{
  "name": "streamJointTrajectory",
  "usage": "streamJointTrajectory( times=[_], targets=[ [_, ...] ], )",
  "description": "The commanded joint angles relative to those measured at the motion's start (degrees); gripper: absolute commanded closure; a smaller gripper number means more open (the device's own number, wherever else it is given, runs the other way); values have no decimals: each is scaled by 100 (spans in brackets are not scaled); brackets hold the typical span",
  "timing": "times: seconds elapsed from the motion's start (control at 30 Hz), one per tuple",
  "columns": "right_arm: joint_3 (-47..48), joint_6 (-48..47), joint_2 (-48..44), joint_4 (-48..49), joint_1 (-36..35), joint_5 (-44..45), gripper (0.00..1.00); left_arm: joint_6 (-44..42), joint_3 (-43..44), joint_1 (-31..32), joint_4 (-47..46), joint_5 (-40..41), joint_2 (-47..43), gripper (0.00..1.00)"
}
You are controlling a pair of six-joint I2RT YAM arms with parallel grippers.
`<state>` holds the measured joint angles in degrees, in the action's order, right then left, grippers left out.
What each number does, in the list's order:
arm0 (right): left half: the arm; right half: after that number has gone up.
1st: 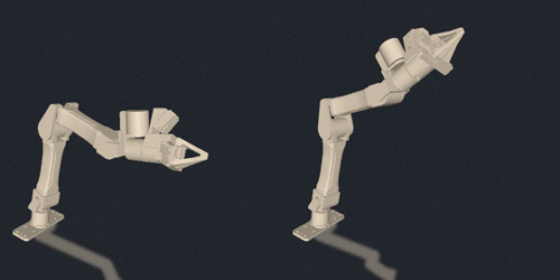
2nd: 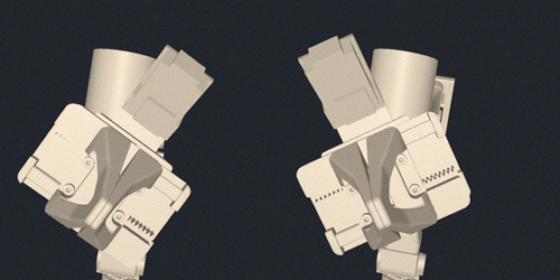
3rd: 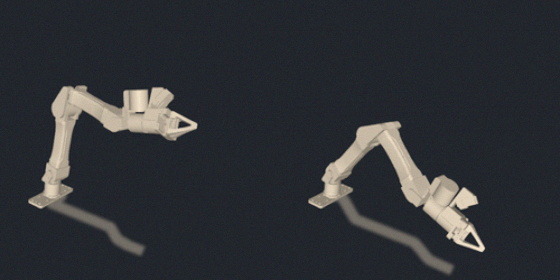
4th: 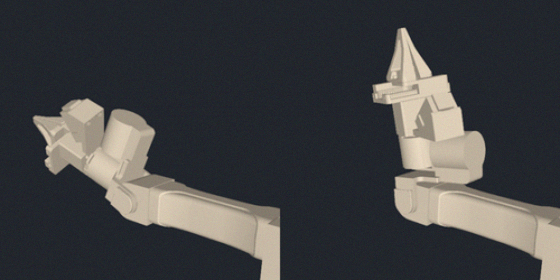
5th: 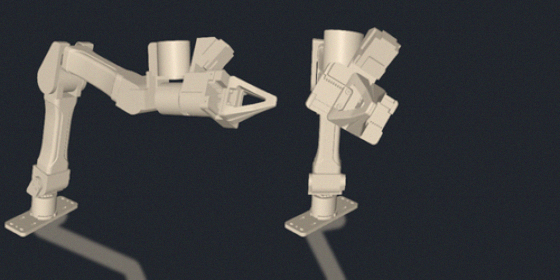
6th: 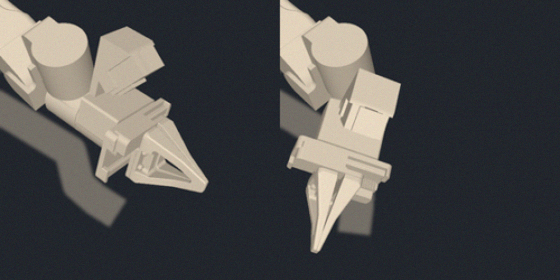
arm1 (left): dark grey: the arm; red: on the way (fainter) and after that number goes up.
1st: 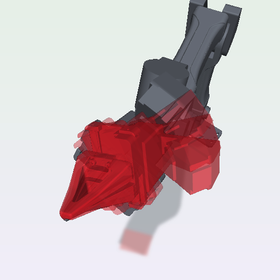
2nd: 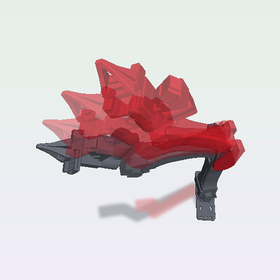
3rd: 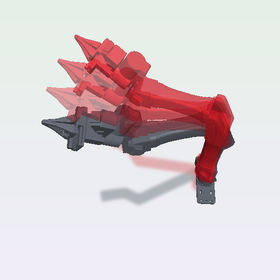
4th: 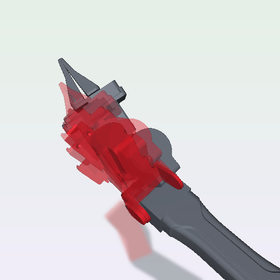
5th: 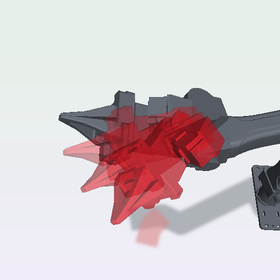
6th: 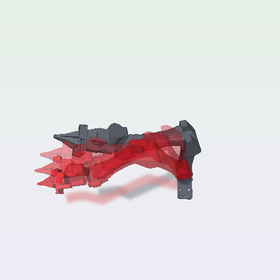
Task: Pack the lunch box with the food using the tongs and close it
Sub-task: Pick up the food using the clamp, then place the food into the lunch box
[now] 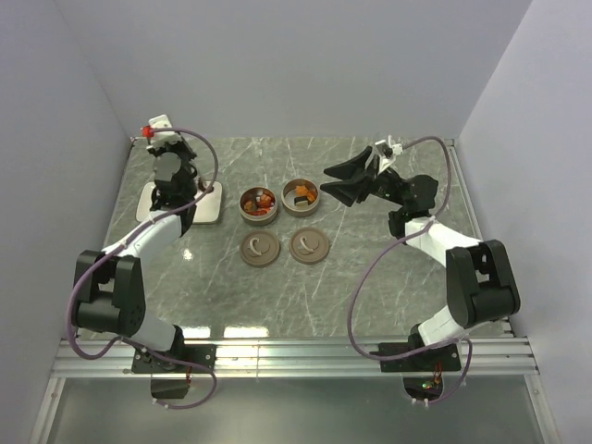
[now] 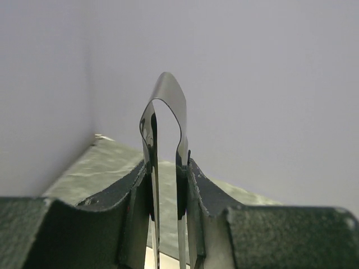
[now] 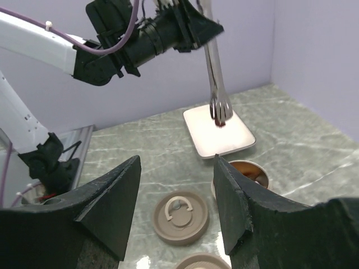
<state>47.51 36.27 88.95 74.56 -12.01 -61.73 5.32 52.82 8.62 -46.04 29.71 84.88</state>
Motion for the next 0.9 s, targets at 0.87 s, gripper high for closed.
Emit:
streamJointTrajectory(
  times=[0.87],
  targets=[
    [-954, -2458, -2469, -2947, -469, 1471, 39, 716, 1107, 1010, 702, -2233, 1171, 88]
  ],
)
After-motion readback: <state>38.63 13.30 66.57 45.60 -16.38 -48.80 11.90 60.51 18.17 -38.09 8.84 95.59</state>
